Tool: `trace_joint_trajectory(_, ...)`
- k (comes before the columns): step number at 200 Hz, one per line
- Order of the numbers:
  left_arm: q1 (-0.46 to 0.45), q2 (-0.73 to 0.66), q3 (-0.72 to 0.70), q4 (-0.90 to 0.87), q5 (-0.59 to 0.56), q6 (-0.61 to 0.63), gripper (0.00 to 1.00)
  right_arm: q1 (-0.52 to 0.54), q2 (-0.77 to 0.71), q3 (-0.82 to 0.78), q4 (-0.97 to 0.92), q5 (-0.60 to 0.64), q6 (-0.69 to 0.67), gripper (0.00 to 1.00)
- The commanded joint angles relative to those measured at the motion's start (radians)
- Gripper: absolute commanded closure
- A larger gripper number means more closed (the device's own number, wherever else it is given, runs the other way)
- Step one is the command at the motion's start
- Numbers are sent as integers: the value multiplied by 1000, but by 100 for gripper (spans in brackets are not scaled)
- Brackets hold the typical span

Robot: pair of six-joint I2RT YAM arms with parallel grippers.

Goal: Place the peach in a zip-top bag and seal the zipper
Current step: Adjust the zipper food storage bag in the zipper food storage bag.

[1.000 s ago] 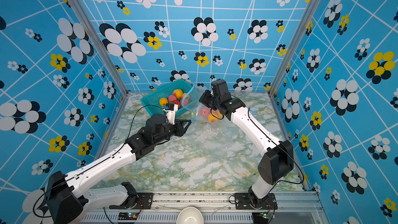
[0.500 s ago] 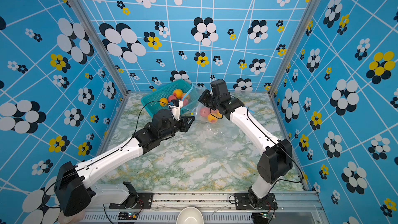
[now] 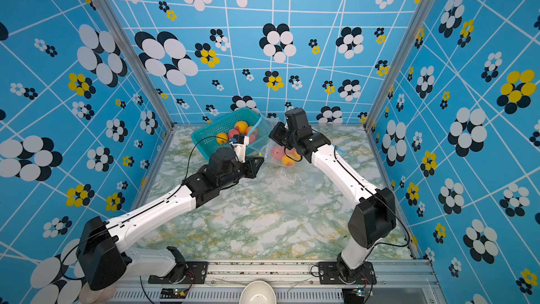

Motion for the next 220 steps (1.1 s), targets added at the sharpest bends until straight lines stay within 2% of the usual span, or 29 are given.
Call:
trace_joint_trajectory(1, -6, 20, 40, -25, -42, 28, 81, -4, 10, 16, 30, -20, 11, 100)
trace_joint_trajectory(45, -6, 51, 63, -45, -71, 36, 85, -4, -7, 4, 38, -23, 12, 100)
trace_joint_trajectory(66, -5, 50, 63, -43, -66, 34, 90, -4, -13, 4, 37, -19, 10, 100)
trace_joint_trajectory(94, -5, 41, 65, -50, -38, 54, 91, -5, -15, 4, 37, -16, 10, 100)
trace_joint_trajectory(135, -2, 13, 126, -159, -9, 195, 100, -5, -18, -19, 35, -24, -5, 100)
trace_joint_trajectory(150, 11, 7, 159, -210, -8, 241, 100, -3, -27, -34, 34, -27, -18, 100)
trace_joint_trajectory(180, 62, 8, 244, -303, 68, 319, 100, -5, -38, -22, 28, -74, -77, 89)
trace_joint_trajectory(198, 92, 36, 355, -420, 132, 401, 100, -4, -48, 13, 11, -113, -137, 81)
trace_joint_trajectory(220, 119, 81, 509, -595, 190, 503, 100, -8, -83, 51, -18, -98, -227, 72)
